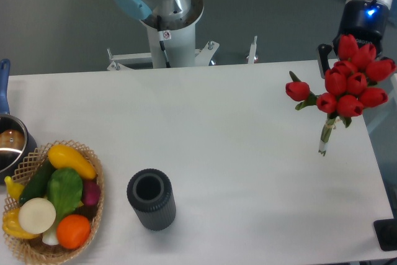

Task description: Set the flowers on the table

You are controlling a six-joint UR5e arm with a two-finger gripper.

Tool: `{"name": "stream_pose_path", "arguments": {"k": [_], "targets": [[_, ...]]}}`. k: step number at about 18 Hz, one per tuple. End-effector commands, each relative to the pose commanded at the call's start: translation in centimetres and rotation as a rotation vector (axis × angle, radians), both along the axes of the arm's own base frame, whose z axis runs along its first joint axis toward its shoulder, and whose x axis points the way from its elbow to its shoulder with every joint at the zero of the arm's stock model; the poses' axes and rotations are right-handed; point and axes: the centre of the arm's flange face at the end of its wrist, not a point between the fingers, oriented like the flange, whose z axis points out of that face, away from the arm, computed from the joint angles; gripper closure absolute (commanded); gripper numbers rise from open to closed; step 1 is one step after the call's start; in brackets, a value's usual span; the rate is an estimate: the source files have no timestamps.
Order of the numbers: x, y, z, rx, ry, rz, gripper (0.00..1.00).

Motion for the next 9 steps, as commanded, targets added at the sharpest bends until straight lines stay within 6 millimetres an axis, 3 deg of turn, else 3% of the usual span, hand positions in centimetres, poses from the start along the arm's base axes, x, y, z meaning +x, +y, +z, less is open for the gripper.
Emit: {"name": "stream_pose_path", "arguments": {"k": [9], "targets": [[0.33,-0.07,0.06,-0.007,-0.002,0.004,0.81]]}}
